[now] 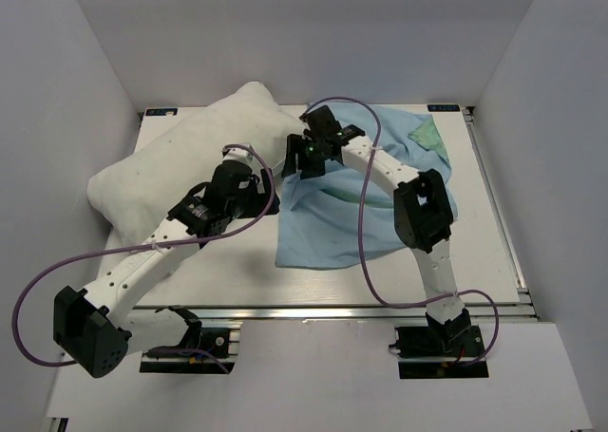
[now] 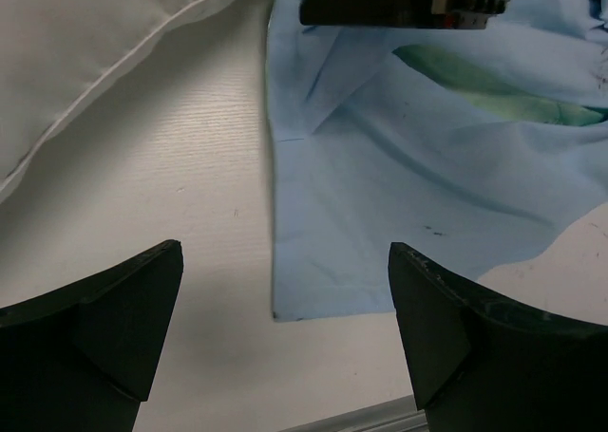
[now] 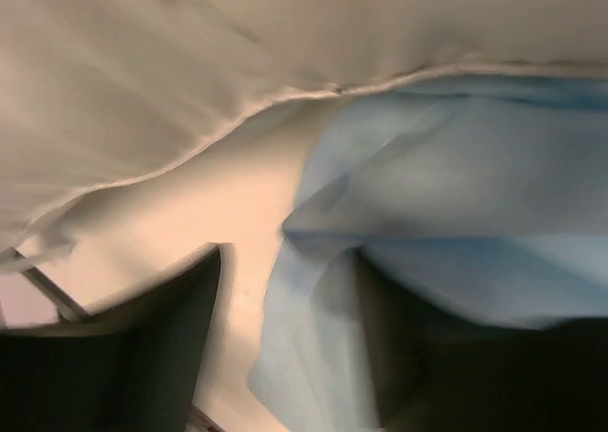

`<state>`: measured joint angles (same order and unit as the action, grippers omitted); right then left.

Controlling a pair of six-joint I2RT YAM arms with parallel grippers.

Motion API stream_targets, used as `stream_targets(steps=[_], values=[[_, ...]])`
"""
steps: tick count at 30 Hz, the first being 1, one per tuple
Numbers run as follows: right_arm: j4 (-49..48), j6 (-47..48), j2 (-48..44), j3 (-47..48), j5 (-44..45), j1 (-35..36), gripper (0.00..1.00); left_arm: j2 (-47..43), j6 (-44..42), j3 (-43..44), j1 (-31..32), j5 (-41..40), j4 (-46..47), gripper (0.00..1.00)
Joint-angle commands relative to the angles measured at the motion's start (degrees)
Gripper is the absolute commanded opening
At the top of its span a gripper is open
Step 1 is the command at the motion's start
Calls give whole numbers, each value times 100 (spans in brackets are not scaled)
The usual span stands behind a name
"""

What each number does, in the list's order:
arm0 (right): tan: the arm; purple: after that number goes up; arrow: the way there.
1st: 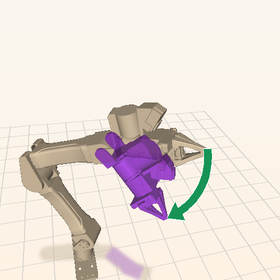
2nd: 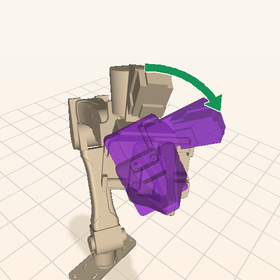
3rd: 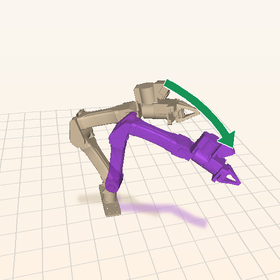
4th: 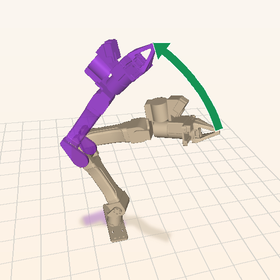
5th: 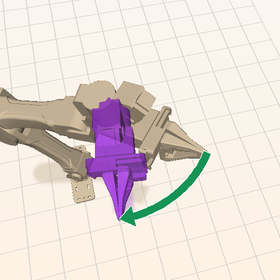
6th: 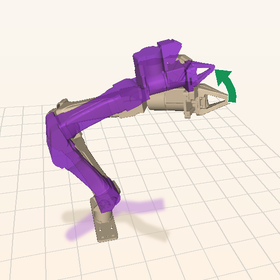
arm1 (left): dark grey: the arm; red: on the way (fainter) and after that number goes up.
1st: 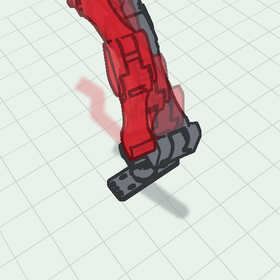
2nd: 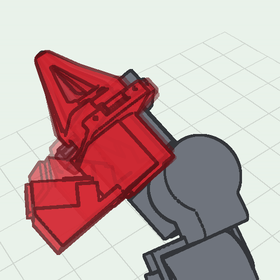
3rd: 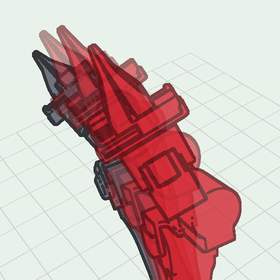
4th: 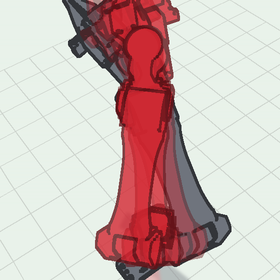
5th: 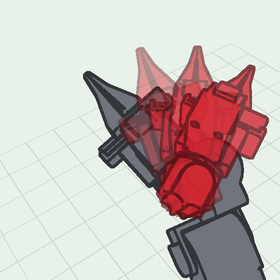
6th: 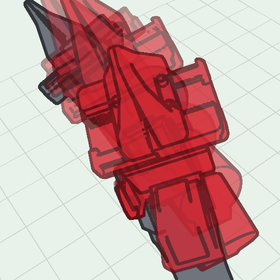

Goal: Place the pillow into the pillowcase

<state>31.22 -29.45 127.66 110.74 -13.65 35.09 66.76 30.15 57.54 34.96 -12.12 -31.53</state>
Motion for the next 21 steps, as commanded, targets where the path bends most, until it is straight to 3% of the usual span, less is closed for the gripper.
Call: stream_targets(steps=[1,4,5,11,17,21], values=[[321,-97,-599,300,402,-186,72,-41,105,214,-33,-221,-126,98],[306,193,-1557,-805,583,-677,83,117,61,135,-33,68,181,98],[236,307,-2055,-1452,548,-1001,84,318,9,161,-33,191,260,98],[331,818,-3552,-3301,1232,-2486,89,1538,-220,371,-16,1570,964,98],[368,1038,-3670,-4034,1277,-4191,89,2753,-159,626,125,2424,1202,98],[26,1459,-3344,-3964,926,-4616,88,3518,-220,1047,169,2504,1342,98]])
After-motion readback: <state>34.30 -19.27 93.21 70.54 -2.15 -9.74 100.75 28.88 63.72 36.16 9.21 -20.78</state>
